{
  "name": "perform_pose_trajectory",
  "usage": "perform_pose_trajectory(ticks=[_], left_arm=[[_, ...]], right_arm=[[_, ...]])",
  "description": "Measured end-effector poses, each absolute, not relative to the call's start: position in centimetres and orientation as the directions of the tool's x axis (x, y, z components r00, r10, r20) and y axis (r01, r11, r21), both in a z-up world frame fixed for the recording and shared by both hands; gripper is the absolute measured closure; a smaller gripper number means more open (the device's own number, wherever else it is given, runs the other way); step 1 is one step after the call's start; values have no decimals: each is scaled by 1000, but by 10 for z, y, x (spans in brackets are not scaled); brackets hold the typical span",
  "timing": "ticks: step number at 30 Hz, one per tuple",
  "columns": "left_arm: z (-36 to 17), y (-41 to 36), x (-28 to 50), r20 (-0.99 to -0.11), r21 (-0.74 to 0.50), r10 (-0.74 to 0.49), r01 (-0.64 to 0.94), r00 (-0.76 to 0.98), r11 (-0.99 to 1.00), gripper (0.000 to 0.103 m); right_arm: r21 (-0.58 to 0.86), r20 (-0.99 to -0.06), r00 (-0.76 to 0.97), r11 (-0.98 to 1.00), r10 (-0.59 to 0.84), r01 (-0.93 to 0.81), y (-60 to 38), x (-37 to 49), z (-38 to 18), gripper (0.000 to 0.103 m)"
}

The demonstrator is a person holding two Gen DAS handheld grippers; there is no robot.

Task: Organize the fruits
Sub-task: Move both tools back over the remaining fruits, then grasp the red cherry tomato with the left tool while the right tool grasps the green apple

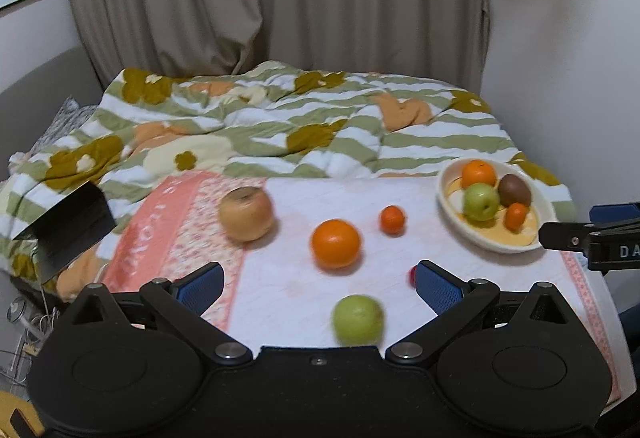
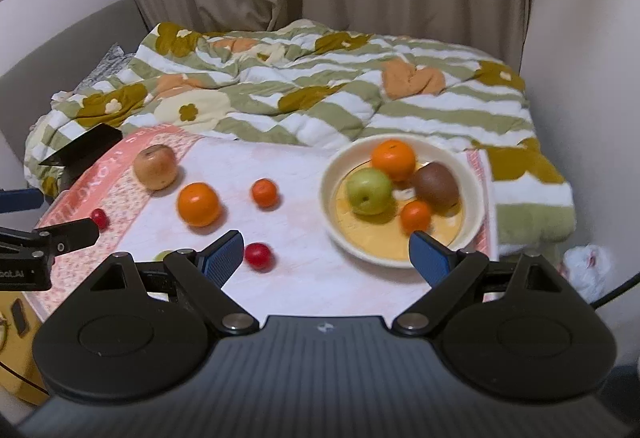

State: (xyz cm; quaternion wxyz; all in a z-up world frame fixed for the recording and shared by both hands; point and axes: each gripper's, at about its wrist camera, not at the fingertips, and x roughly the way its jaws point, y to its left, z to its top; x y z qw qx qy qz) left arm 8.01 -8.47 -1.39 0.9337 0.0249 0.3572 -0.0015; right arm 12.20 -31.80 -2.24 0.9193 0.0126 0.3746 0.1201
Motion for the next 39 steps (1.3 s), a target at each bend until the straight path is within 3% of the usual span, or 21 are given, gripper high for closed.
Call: perform_pose_trajectory(ticks=[9,28,39], left_arm=[[-20,-11,79,-667,107,18,71,745,992,0],[-84,92,137,-748,57,-138,271,649,961,2],[-129,100,165,-798,54,-156,326,582,944,26]], right_arm=[[122,-691,696,981,194,-152,-241,95,-25,0],[100,-750,661,987,-7,124,-131,87,-86,0],[79,-791,609,980,-50,183,-118,100,-129,0]])
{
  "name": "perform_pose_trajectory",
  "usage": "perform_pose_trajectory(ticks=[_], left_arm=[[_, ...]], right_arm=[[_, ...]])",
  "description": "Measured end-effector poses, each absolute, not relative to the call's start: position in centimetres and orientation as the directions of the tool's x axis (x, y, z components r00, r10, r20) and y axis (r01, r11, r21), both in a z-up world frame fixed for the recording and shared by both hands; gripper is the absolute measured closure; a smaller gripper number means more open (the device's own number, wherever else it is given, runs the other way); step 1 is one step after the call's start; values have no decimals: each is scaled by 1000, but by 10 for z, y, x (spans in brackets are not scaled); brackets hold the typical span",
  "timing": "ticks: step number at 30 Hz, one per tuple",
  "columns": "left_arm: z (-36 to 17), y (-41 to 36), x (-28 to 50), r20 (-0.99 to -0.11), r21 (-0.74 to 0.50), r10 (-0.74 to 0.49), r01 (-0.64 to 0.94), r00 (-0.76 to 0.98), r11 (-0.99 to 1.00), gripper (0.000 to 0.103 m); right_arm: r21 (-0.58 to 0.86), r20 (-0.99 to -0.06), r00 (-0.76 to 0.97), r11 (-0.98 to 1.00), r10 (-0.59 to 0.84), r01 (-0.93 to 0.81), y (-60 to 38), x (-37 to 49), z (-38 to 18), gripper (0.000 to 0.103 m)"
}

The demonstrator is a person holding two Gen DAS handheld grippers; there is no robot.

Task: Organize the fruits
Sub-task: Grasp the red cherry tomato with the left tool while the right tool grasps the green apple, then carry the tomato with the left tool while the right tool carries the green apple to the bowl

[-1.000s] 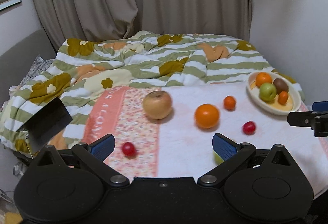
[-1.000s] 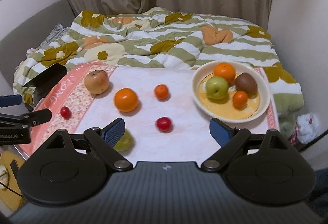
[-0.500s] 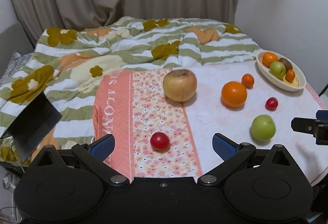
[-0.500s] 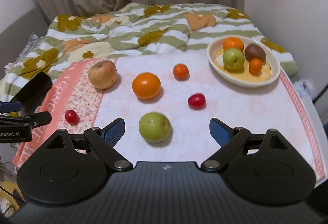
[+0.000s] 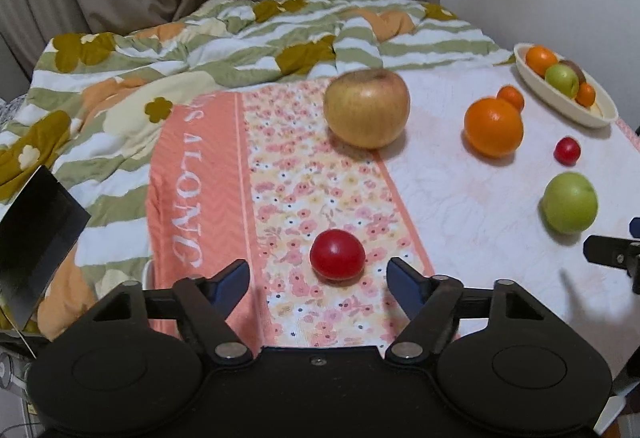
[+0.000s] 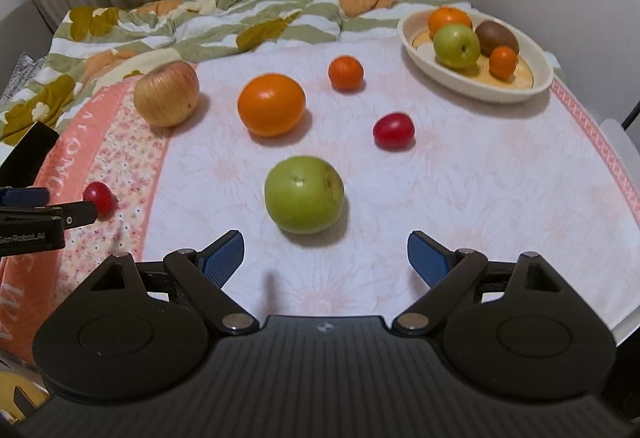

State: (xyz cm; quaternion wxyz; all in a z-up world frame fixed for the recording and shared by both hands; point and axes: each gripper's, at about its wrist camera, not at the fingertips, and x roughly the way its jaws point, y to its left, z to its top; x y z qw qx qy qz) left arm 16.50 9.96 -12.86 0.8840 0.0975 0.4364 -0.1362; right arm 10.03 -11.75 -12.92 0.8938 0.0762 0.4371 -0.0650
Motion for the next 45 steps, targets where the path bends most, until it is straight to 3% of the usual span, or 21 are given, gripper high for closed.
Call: perform_pose_trajectory(ticks=[7,9,12,25,29,38,41,45], left_arm=[[-136,95,172,-795,67,-177,375,580,925,38],[-138,93,176,-800,58,-187,385,570,921,55],[-141,93,180,-811,32,-207,395,547,918,66],[-141,94,178,-813,21,-211,389,543,921,66],[-141,94,175,-815,9,-211,375,541,927,66],[-138,94,166,-814,-10,-212,352,541,936,66],[-133,94,161,-809,-19,-213,339,548,941,66],[-124,93,152,-799,-33,-216,317,561,948,66]], right_arm=[[77,-801,595,976,-62,205,-117,106,-137,1],[75,-802,593,976,-64,206,-116,109,-138,1],[71,-802,593,976,-68,208,-116,113,-138,1],[121,-808,588,971,-24,207,-121,135,-144,8],[121,-814,581,973,-17,197,-121,143,-148,20],[117,-810,586,978,-5,170,-123,150,-151,22],[123,-804,594,982,16,140,-122,152,-150,34],[99,-808,590,987,4,129,-117,153,-147,34]])
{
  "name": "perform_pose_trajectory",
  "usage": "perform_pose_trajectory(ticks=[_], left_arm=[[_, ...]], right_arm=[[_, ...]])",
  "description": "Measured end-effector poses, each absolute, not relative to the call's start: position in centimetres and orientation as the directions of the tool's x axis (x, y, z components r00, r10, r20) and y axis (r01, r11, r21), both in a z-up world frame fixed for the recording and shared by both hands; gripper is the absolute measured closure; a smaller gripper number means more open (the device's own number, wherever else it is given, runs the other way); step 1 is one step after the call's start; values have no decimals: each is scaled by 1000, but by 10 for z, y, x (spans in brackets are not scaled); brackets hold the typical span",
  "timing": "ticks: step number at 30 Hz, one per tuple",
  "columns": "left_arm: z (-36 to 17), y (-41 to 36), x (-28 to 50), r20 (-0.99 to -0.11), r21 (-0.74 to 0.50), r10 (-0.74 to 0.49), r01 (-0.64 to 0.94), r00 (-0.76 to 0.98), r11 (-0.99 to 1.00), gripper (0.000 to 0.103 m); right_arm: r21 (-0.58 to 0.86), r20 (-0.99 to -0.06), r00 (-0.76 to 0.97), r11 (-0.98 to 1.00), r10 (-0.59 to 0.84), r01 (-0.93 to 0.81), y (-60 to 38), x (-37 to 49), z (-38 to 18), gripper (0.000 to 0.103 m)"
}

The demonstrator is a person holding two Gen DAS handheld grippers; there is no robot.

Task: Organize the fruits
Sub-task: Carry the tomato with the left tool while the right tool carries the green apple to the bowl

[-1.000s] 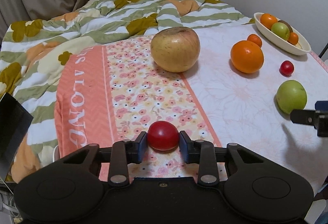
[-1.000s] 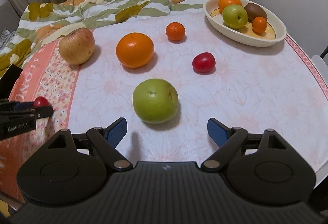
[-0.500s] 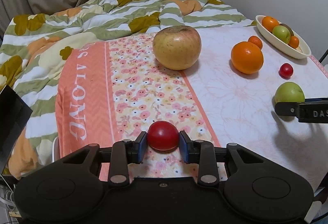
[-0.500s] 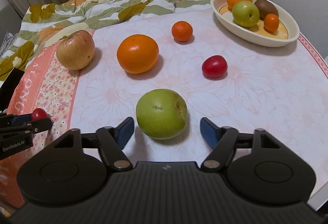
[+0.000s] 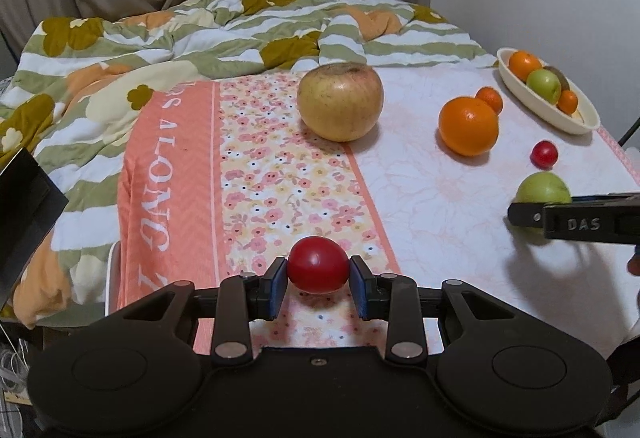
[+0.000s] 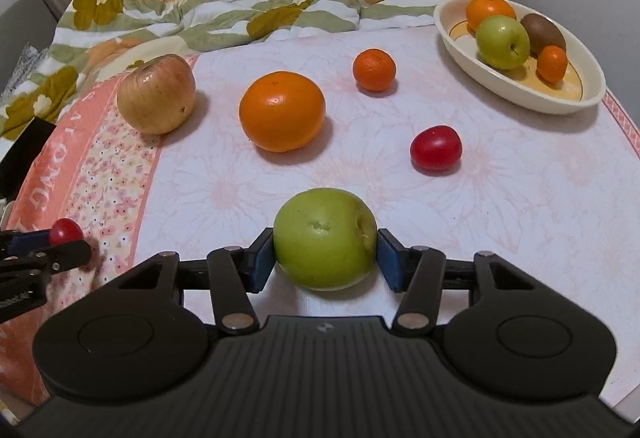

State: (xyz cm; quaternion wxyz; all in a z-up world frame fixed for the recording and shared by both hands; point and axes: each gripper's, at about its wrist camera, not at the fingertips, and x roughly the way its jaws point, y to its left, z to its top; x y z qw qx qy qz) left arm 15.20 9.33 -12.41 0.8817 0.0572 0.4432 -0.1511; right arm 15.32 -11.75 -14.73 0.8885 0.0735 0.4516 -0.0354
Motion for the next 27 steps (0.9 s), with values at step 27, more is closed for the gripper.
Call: perform_pose_trajectory(ticks=[27], left_arm=[[-31,26,109,-651,-95,-326,352,686,931,66]], right_arm=[[128,-718,696,986,17,108,-185,105,-44,34]])
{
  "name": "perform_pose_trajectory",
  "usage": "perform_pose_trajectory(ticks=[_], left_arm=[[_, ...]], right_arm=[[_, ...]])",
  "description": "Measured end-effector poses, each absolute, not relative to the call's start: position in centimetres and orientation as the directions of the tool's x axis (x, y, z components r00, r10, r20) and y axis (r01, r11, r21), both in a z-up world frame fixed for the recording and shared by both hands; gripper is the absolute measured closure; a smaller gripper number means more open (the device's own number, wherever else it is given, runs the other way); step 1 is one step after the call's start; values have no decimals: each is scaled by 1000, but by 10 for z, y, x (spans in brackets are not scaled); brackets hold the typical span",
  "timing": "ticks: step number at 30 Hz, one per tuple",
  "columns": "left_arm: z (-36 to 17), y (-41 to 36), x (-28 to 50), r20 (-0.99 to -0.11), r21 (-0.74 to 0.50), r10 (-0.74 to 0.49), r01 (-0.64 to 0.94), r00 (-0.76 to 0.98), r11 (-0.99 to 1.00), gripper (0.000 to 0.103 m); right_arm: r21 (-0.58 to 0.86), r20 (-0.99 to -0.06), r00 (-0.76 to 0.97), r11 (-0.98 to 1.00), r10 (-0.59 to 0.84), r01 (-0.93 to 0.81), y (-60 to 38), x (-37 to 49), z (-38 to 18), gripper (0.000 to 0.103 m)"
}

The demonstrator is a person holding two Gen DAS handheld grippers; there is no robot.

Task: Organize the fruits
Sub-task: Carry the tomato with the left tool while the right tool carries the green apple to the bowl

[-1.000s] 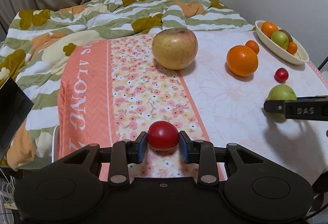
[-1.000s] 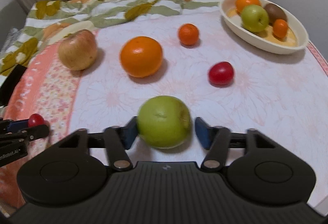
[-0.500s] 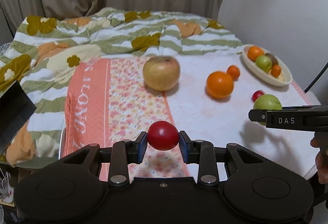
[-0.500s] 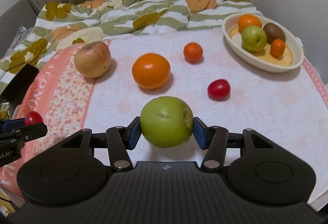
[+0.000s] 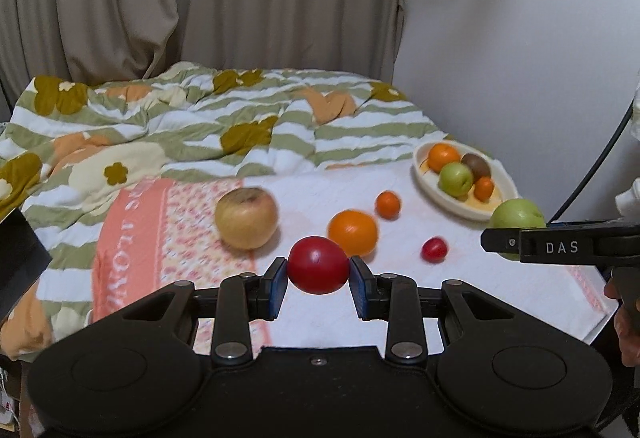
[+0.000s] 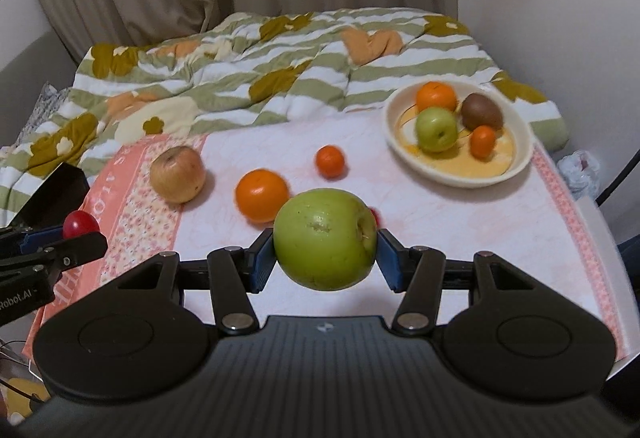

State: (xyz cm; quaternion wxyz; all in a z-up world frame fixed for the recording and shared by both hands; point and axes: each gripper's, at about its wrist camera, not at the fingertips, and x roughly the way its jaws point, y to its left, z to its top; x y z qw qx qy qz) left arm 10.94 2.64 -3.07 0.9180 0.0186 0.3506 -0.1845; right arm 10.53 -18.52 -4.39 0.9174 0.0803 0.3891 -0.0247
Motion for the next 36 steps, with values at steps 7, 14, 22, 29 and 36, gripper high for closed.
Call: perform_pose_trajectory(ticks=[7,14,22,29,36], left_arm=[[-18,-31,110,-631,-106,-317,326,708,940,66],[-17,-96,122,-640,-119,-315,314,701,942,66],[-31,-169,149,-666,-153,-315,290,676,945,66],[-51,-218,184,-699,-139,-326,326,636,935,66],[-80,-247,213,-750,-129,-336,371,570,919,66]], right_arm=[[120,-709,704,991,41,63,-245,106,-36,34],[115,-700,712,993,60,30,-312,119,-34,34],[125,-708,701,992,90,-1,-385,150,-43,34],[132,-724,683,991,96,1,-421,183,-60,34],[147,-737,669,989,98,18,-433,207,-78,34]])
